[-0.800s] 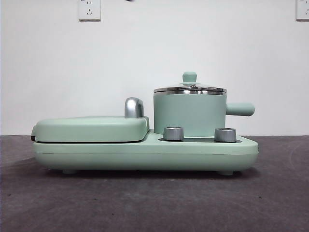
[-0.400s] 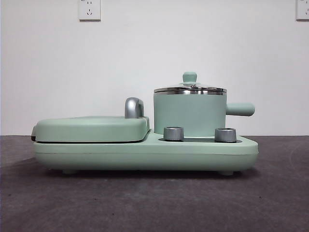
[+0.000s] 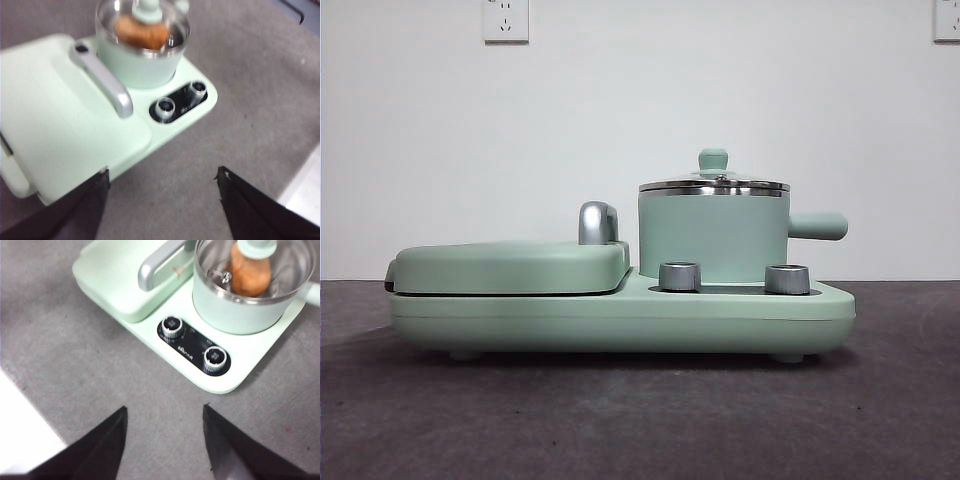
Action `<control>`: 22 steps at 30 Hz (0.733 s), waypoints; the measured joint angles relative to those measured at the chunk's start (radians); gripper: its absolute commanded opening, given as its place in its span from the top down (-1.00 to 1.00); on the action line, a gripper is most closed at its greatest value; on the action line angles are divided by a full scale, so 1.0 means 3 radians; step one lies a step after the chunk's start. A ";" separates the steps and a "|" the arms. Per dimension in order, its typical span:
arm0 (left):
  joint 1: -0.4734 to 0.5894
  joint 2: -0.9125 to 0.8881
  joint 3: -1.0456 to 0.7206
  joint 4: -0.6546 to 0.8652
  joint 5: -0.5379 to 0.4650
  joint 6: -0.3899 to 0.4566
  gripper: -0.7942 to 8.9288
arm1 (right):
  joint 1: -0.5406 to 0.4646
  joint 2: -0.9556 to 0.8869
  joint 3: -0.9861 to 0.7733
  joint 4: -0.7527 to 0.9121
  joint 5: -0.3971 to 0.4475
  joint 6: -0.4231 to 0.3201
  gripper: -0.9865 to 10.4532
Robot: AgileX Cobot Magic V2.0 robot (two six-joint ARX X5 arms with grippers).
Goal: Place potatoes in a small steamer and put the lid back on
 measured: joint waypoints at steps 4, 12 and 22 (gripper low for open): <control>-0.0005 0.0005 0.0000 -0.0038 0.0008 0.0003 0.82 | 0.0000 0.0008 -0.0001 0.0102 -0.0001 -0.0025 0.79; -0.0005 -0.0020 0.0000 -0.0032 0.0008 0.0009 0.82 | 0.0000 -0.0039 -0.0001 0.0271 0.0000 -0.0024 0.79; 0.0004 -0.0031 0.0000 -0.0006 0.0008 0.0064 0.82 | 0.0000 -0.0043 0.0000 0.0272 0.0000 -0.0024 0.79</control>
